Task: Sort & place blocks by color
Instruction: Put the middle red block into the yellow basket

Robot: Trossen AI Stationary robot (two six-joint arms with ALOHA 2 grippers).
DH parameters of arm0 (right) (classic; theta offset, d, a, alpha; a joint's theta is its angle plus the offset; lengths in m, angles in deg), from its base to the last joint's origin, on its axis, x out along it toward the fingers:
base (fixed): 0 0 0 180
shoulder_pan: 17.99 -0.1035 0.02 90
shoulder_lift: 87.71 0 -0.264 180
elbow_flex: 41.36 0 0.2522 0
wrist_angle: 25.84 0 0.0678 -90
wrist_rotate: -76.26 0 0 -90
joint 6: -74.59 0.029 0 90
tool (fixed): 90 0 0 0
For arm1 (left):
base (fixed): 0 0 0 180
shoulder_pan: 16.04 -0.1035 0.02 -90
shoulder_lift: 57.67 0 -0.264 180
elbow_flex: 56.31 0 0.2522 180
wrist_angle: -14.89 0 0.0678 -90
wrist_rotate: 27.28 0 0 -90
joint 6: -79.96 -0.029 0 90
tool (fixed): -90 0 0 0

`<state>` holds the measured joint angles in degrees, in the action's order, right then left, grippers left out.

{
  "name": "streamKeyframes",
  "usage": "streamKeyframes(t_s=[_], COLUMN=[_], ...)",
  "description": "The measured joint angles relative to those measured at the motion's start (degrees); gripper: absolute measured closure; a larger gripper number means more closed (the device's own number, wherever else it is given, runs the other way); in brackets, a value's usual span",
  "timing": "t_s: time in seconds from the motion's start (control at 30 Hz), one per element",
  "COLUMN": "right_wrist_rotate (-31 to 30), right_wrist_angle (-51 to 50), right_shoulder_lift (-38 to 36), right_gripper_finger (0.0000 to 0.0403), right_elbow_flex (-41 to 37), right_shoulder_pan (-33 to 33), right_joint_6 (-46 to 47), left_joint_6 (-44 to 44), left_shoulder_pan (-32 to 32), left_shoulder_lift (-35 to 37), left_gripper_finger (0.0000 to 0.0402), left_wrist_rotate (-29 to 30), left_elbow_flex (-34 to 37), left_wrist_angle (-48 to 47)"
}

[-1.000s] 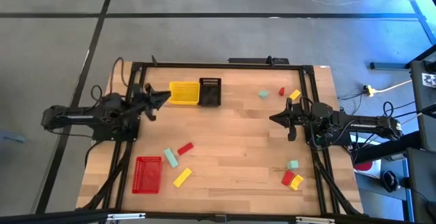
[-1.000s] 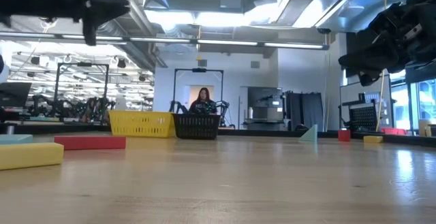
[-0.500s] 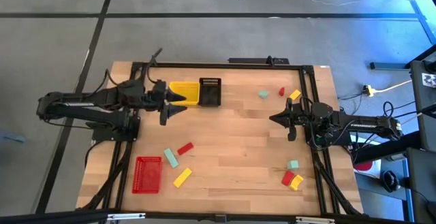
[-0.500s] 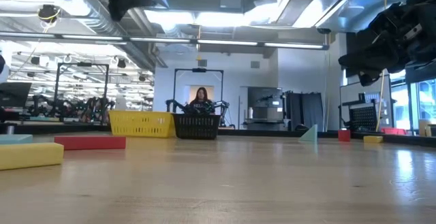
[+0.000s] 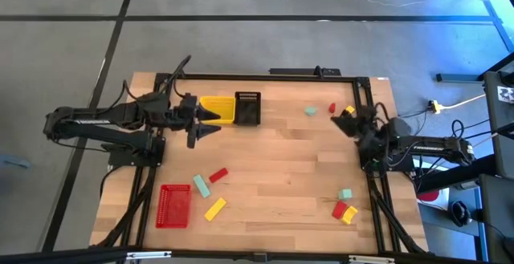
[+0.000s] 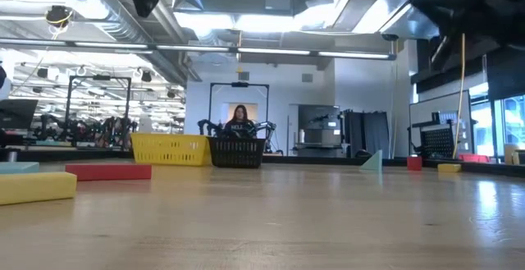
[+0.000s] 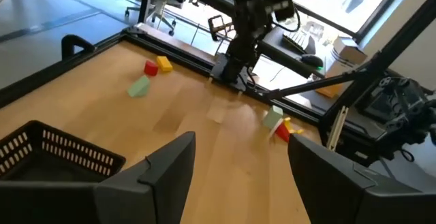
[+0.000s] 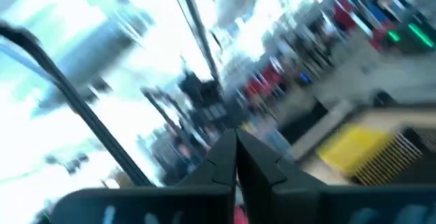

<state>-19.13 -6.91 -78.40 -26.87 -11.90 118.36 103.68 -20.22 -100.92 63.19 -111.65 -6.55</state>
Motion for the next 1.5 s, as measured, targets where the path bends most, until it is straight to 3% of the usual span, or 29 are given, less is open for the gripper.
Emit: streamKeyframes(t_s=[0.13,0.3,0.57,0.77,0.87,1.0,1.2,1.3,1.5], right_wrist_rotate=[-2.94,2.40,10.17,5.35,5.04,5.04,5.06,5.08,5.21], right_wrist_angle=[10.10,11.10,-8.15,-29.11,-39.54,-48.14,-52.51,-52.40,-52.41], right_shoulder_lift=[0.46,5.33,20.81,27.06,28.76,30.11,30.39,30.33,30.33], right_gripper_finger=[0.0389,0.0389,0.0389,0.0382,0.0351,0.0278,0.0162,0.0138,0.0133], right_elbow_flex=[0.42,8.72,28.47,38.14,42.31,45.95,47.54,47.54,47.54], right_shoulder_pan=[0.02,-0.69,-1.82,-1.71,-1.71,-1.73,-1.71,-1.71,-1.71], right_joint_6=[0.79,-4.96,-25.18,-23.00,-21.30,-20.23,-22.08,-23.23,-23.22], left_joint_6=[-0.08,-0.13,-0.32,-0.40,-2.25,-3.32,-3.34,-3.34,-3.31], left_shoulder_pan=[0.95,1.68,1.66,1.66,1.66,1.66,1.66,1.66,1.66], left_shoulder_lift=[0.00,0.00,0.00,0.00,0.00,0.00,0.00,0.00,0.00], left_gripper_finger=[0.0174,0.0174,0.0174,0.0174,0.0174,0.0174,0.0174,0.0174,0.0174], left_wrist_rotate=[0.06,0.50,0.53,0.52,0.52,0.52,0.52,0.54,0.57], left_elbow_flex=[0.00,0.00,0.00,0.00,0.00,0.00,0.00,0.00,0.00], left_wrist_angle=[-0.13,-0.12,-0.85,-0.92,-0.92,-0.87,-0.87,-0.87,-0.87])
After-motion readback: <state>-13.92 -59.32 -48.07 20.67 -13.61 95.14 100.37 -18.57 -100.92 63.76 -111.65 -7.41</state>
